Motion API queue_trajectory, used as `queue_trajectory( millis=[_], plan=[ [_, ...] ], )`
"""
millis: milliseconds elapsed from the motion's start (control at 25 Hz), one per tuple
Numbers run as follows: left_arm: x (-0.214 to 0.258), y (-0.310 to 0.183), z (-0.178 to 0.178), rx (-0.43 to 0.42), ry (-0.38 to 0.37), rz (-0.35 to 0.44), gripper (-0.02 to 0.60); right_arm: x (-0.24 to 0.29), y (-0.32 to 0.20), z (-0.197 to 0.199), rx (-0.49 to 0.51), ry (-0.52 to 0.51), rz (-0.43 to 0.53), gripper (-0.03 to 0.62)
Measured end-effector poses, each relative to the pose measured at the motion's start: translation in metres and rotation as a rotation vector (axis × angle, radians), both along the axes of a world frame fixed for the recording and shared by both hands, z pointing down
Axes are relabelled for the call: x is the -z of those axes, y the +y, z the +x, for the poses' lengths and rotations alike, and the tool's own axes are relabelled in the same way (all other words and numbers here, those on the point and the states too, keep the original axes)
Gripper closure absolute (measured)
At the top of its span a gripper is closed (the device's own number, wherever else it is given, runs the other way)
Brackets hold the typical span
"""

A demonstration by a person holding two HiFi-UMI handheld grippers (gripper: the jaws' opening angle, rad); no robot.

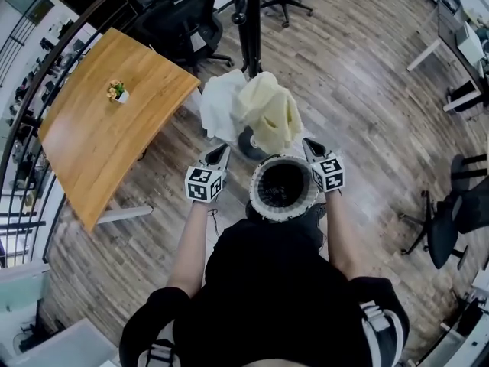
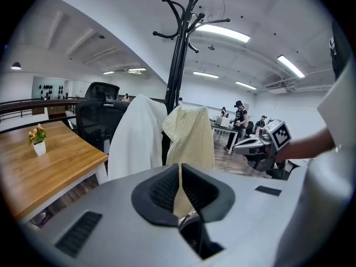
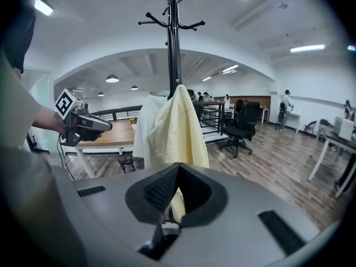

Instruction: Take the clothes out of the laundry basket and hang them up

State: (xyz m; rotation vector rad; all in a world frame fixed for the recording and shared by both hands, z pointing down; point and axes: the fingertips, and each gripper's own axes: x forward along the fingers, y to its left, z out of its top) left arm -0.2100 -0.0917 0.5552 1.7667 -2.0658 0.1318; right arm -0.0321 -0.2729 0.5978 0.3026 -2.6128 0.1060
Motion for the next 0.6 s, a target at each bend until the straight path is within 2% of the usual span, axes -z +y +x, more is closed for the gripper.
queue_trajectory(
  millis=[360,600],
  plan=[
    [0.014,0.007,0.011,0.023,-0.007,0.033,0.548,0.010,0.022,0.000,0.074,0.001,0.025,0.588],
    [0.019,0.016,0.027,0.060,-0.014,0.026,0.548,0.017,0.026,0.004,0.118,-0.011,0.017,0.588]
  ],
)
